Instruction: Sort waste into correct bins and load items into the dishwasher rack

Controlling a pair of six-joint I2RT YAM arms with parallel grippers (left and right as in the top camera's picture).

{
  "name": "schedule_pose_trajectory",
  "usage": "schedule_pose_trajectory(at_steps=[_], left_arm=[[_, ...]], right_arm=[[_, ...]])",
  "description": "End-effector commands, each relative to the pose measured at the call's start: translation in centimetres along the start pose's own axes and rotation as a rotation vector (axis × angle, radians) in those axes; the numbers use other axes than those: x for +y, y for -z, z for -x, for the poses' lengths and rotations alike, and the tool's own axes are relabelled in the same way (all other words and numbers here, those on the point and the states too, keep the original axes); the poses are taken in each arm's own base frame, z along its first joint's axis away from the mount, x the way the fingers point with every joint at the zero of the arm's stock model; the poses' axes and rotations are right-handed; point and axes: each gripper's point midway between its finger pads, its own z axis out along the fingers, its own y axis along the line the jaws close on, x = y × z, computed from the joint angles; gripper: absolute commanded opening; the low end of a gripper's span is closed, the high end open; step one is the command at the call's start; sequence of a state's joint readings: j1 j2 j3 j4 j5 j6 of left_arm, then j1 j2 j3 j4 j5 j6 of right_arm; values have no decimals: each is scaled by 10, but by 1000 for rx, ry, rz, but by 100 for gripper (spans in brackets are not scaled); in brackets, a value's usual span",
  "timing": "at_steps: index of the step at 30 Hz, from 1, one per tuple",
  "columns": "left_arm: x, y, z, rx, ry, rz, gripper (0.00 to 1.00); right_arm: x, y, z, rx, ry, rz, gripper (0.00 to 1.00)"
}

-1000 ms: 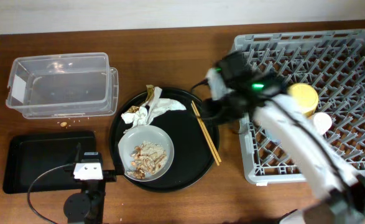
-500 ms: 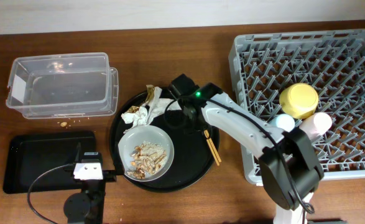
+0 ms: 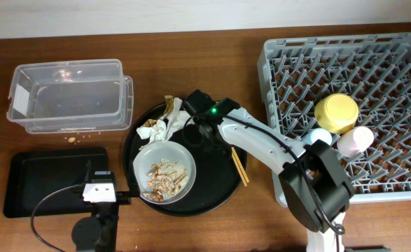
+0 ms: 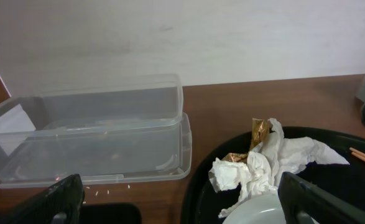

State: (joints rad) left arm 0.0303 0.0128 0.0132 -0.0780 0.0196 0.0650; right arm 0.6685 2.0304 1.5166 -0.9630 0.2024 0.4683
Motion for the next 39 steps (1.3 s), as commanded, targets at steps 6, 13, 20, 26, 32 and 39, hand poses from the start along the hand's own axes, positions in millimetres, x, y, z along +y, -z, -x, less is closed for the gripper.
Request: schedule_pose_trajectory(at_steps=[6, 13, 20, 26, 32, 39], left_arm=[[-3, 0, -1, 0, -20, -15, 99], [-3, 0, -1, -1, -20, -15, 99], [-3, 0, -1, 0, -20, -15, 99], [-3, 0, -1, 0, -20, -15, 99], [-3, 0, -1, -1, -20, -15, 99], [-3, 0, -1, -1, -20, -15, 99]], right_arm=[[-3, -18, -6, 23, 5, -53, 37], [-1, -26, -14, 42, 6, -37, 36], [1, -26, -13, 40, 4, -28, 36], [6, -36, -20, 76, 8, -9, 36], [8, -41, -23, 95, 11, -6, 36], [20, -39, -28, 127, 7, 64, 4]])
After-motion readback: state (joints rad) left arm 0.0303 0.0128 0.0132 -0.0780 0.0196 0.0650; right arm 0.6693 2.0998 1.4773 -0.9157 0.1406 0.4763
